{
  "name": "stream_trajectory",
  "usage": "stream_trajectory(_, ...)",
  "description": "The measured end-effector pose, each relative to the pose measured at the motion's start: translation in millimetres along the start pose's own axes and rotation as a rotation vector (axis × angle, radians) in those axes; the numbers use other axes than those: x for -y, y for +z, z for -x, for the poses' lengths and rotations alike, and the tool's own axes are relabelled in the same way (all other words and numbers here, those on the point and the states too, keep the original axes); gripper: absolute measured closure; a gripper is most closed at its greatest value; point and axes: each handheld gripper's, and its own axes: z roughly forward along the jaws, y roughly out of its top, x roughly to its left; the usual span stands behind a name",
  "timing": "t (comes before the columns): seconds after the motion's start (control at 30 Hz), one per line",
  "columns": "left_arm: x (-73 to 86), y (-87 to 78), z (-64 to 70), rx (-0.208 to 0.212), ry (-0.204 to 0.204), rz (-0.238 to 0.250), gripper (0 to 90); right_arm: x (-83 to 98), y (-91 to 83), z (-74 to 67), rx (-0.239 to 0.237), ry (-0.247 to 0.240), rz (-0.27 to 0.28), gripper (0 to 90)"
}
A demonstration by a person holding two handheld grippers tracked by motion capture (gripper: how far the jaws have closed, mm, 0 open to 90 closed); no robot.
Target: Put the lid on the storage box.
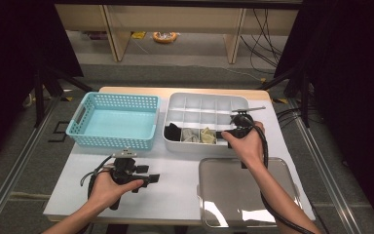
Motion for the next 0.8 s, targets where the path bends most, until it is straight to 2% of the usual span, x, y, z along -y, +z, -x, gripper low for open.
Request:
stream_trajectory(0.07, -1.6, 3.2, 2.0, 0.016, 0.001, -0.003, 35.5, 5.5, -4.4, 4.0, 0.0, 0.009, -0.005, 57.3)
stream_trajectory(0.1, -2.3, 4.4, 3.6, 0.01, 0.0, 0.0, 35.8, 8.3, -6.4, 3.2, -0.002, 0.03, -0.005, 57.3)
stream_trajectory(0.13, -3.0, 5.7, 4.5, 0.018, -0.009, 0.0, 35.9, 11.0, -8.7, 0.1, -0.007, 0.086, -0.02, 57.1)
stream_trajectory(0.17, -3.9, 6.7, 4.5, 0.031, -0.012, -0.007, 36.1, 13.1, -10.2, 3.6, 0.006, 0.052, -0.017, 57.1)
stream_trajectory(0.2, -4.5, 8.0, 5.4, 0.033, -0.013, -0.007, 36.2, 15.9, -11.9, 1.6, -0.004, 0.099, -0.028, 57.1)
stream_trajectory(0.23, -5.0, 9.3, 6.2, 0.037, -0.013, -0.008, 36.5, 17.9, -12.8, 8.1, -0.004, 0.042, -0.011, 57.1)
stream_trajectory(0.27, -5.4, 10.9, 7.2, 0.042, -0.017, -0.01, 36.7, 20.3, -14.7, 8.9, 0.002, 0.047, -0.011, 57.1)
stream_trajectory(0.3, -5.7, 12.8, 7.7, 0.053, -0.019, -0.014, 37.1, 22.3, -18.1, 7.2, 0.008, 0.075, -0.034, 57.1)
stream_trajectory(0.33, -6.0, 14.7, 9.7, 0.056, -0.029, -0.015, 37.4, 24.9, -18.7, 12.5, 0.006, 0.031, -0.014, 56.9)
stream_trajectory(0.37, -6.4, 16.7, 11.1, 0.07, -0.035, -0.021, 37.6, 27.2, -20.3, 13.3, 0.011, 0.05, -0.016, 56.8)
stream_trajectory(0.4, -6.6, 18.7, 13.1, 0.08, -0.039, -0.023, 37.7, 29.7, -22.2, 17.9, 0.009, 0.027, 0.003, 56.8)
stream_trajectory(0.43, -6.8, 20.7, 15.0, 0.091, -0.039, -0.023, 37.8, 31.9, -24.9, 17.5, 0.009, 0.06, 0.004, 56.7)
stream_trajectory(0.47, -7.1, 22.0, 17.3, 0.084, -0.033, -0.025, 37.9, 34.2, -27.5, 20.1, 0.02, 0.063, -0.002, 56.7)
stream_trajectory(0.5, -7.2, 23.0, 18.8, 0.086, -0.03, -0.031, 38.1, 36.4, -31.0, 15.1, 0.021, 0.141, -0.025, 56.7)
stream_trajectory(0.53, -7.3, 24.3, 19.5, 0.1, -0.032, -0.032, 38.3, 39.2, -30.7, 23.0, 0.0, 0.086, 0.004, 56.8)
stream_trajectory(0.6, -7.0, 24.7, 21.1, 0.108, -0.031, -0.033, 38.9, 43.6, -32.7, 27.4, 0.015, 0.085, 0.006, 56.7)
stream_trajectory(0.63, -6.8, 24.7, 21.2, 0.11, -0.031, -0.032, 39.2, 46.6, -33.1, 31.8, 0.013, 0.062, 0.016, 56.8)
stream_trajectory(0.67, -6.6, 24.3, 20.9, 0.108, -0.026, -0.032, 39.6, 48.2, -33.9, 32.3, 0.009, 0.08, 0.014, 56.7)
stream_trajectory(0.7, -6.2, 23.9, 20.6, 0.105, -0.023, -0.032, 39.9, 50.0, -34.8, 34.1, 0.014, 0.074, 0.008, 56.6)
stream_trajectory(0.73, -5.7, 23.4, 20.9, 0.092, -0.025, -0.028, 40.1, 51.6, -35.9, 33.8, 0.011, 0.105, -0.003, 56.5)
stream_trajectory(0.8, -5.3, 22.9, 20.3, 0.098, -0.03, -0.03, 40.4, 54.6, -35.7, 35.9, 0.019, 0.12, 0.007, 56.4)
